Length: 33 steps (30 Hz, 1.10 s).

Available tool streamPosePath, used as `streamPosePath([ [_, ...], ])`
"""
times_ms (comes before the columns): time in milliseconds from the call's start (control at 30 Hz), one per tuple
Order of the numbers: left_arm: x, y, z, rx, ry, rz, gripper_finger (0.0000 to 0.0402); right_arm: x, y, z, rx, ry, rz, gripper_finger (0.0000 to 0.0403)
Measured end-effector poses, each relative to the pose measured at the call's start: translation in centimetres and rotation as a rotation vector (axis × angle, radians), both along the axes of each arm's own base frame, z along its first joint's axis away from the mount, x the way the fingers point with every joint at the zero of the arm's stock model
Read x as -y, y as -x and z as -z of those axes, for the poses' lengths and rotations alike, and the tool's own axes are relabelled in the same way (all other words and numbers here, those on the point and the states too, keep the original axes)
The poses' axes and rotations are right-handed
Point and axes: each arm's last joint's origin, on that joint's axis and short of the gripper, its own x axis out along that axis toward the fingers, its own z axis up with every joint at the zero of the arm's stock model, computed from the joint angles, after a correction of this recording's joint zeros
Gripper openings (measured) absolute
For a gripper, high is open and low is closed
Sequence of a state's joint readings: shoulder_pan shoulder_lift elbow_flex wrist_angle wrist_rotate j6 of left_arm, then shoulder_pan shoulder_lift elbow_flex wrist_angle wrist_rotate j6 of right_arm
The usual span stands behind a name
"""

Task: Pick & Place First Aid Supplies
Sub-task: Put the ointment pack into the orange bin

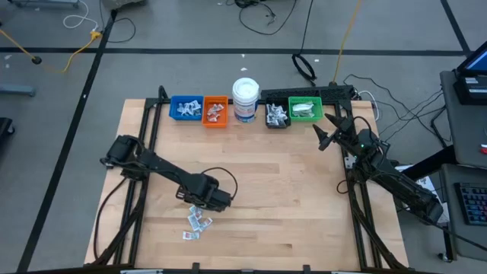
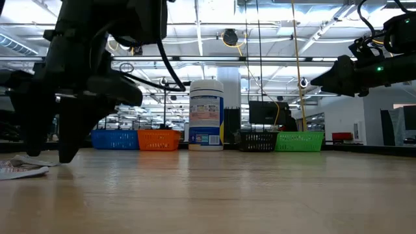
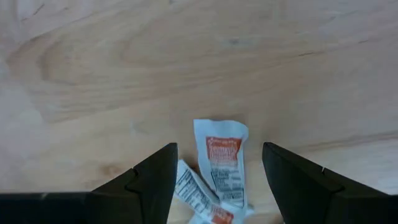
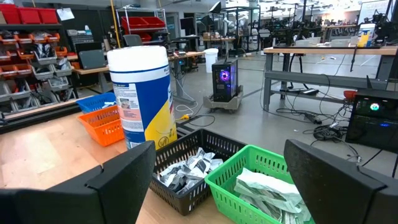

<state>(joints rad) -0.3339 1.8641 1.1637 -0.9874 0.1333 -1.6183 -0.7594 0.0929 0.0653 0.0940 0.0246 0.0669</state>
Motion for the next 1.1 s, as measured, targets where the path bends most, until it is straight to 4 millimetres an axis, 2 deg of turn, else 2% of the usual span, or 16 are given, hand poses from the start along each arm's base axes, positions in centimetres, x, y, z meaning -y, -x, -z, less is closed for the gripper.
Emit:
streamPosePath([
  [100,-0.1,-0.3,0.4,0.003,0.014,0.033,0.0239,0.0,0.0,0.0,0.0,0.0,0.0,0.0352],
  [200,-0.2,-0.5,0.4,0.019,0.031,0.06,0.0218,0.0,0.0,0.0,0.0,0.0,0.0,0.0352],
  [600,-0.3,-0.9,0.8,0.076,0.073,0.119,0.0015,0.0,0.0,0.0,0.0,0.0,0.0,0.0352],
  [800,-0.8,-0.7,0.2,0.086,0.083,0.135,0.0008,0.0,0.0,0.0,0.0,0.0,0.0,0.0352],
  [1100,-4.0,1.5,-5.3,0.13,0.007,0.102,0.0004,0.0,0.0,0.0,0.0,0.0,0.0,0.0352],
])
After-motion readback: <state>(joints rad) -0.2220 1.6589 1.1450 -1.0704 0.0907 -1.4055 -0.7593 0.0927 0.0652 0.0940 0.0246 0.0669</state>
